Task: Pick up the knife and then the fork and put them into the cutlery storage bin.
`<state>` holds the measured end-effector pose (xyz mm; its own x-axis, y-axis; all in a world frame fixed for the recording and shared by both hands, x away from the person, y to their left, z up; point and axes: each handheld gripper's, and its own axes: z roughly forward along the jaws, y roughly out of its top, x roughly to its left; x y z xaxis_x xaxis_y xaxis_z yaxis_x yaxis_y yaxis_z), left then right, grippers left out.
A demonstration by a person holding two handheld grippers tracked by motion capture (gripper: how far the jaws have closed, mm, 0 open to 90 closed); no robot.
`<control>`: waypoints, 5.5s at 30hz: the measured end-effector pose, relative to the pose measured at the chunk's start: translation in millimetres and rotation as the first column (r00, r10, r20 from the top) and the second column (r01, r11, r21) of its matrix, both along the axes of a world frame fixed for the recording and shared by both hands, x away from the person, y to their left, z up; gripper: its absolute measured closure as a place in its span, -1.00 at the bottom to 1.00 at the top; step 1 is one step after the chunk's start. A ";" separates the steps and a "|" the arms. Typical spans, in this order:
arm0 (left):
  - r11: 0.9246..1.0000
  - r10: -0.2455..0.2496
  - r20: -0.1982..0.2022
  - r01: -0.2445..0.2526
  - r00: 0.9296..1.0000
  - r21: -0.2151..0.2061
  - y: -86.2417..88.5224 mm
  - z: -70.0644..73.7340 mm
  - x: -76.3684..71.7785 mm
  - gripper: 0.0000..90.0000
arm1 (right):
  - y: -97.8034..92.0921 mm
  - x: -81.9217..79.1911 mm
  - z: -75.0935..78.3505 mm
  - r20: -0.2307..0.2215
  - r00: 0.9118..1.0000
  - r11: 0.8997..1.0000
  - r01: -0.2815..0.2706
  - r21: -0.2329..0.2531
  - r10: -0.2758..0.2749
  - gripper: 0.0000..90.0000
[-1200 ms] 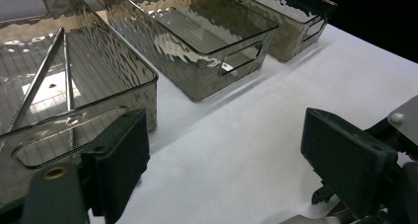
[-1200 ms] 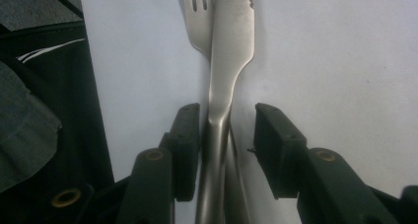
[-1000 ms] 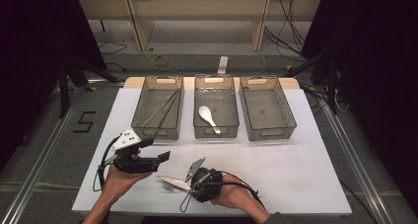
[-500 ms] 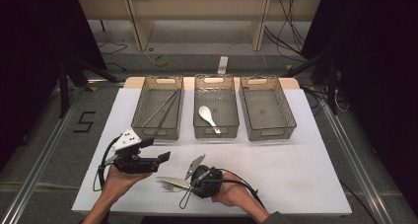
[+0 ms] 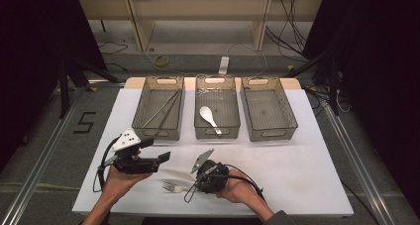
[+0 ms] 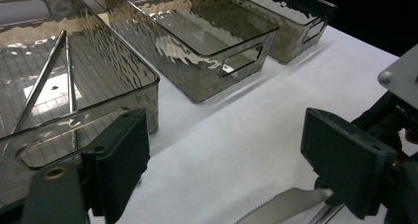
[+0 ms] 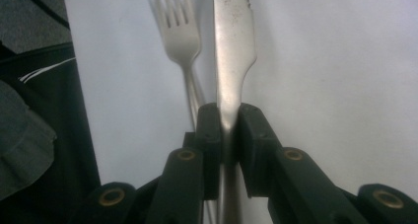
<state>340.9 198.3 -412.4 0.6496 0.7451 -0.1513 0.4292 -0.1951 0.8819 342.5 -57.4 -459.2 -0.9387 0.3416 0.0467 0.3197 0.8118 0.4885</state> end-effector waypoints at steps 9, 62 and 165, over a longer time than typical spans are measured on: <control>1.000 -0.001 0.000 0.001 1.000 -0.006 0.4 0.0 0.2 -0.60 | -24.0 15.0 16.6 0.015 0.997 0.996 0.075 0.052 -0.076 0.80; 1.000 0.001 -0.007 -0.001 1.000 -0.018 0.0 0.1 0.7 -0.60 | -146.9 121.8 96.9 0.093 0.842 0.831 0.496 0.252 -0.531 0.80; 0.999 -0.016 -0.009 0.016 1.000 -0.051 -0.8 1.2 -1.0 -0.60 | -176.5 189.1 55.4 -0.084 0.584 0.558 0.802 0.211 -0.807 0.56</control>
